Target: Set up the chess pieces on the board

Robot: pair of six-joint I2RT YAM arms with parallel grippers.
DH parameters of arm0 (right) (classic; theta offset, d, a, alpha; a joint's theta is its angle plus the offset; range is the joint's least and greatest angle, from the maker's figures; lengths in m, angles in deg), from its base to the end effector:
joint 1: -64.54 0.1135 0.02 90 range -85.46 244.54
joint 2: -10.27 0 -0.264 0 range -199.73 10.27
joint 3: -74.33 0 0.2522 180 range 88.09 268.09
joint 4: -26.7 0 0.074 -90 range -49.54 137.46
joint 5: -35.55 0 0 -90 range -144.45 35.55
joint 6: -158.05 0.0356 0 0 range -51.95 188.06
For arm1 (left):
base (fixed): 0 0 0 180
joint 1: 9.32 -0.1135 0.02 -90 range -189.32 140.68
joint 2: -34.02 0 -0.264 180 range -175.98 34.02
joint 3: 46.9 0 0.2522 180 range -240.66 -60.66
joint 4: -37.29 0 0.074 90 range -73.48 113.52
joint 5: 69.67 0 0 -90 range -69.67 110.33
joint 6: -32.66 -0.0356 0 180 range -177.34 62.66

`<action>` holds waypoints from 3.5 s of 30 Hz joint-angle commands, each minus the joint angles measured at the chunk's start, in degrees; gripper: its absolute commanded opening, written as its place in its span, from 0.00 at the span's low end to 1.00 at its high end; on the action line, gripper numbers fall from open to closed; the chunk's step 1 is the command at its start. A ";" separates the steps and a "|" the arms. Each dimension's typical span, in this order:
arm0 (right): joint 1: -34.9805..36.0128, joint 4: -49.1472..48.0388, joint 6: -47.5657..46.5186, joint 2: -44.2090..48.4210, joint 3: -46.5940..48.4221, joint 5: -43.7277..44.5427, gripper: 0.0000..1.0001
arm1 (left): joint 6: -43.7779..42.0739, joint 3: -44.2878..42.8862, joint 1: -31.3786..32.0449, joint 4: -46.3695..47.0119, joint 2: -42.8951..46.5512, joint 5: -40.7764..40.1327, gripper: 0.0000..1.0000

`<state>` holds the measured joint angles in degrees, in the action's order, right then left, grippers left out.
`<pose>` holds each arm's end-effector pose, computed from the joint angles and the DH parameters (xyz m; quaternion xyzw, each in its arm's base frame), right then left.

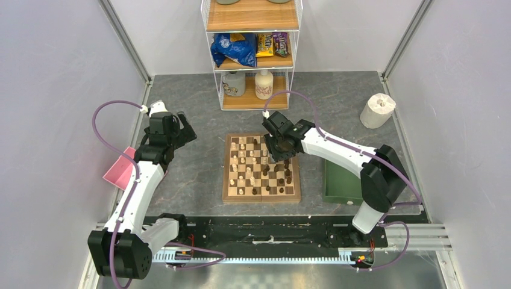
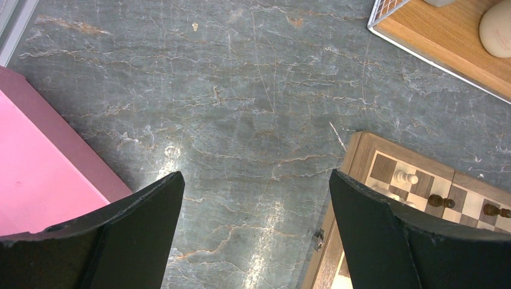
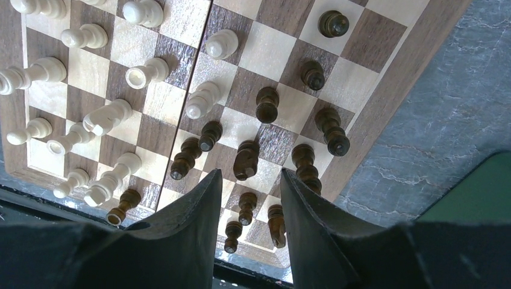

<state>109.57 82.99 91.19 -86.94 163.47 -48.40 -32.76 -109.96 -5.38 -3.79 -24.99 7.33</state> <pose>0.2501 0.2451 0.2414 -0.1734 0.9582 0.0816 0.2124 0.2224 -0.0073 0.2922 -0.2090 0.8659 -0.0109 0.4544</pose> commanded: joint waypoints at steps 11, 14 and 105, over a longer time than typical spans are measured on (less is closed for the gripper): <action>2.06 -1.28 0.55 2.15 2.74 -5.69 0.48 | 0.81 -1.68 -0.05 1.29 -0.65 -1.07 0.97; 3.70 -1.60 0.97 1.70 2.68 -5.67 0.48 | 1.18 -1.26 -0.08 1.38 -0.52 -0.94 0.97; -8.90 4.22 -3.14 1.48 11.75 2.50 0.12 | 3.14 -4.07 -0.06 1.29 -1.61 0.80 0.97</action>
<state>103.28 87.90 89.33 -82.75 173.56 -44.45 -32.52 -110.03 -5.38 -3.81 -25.53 7.00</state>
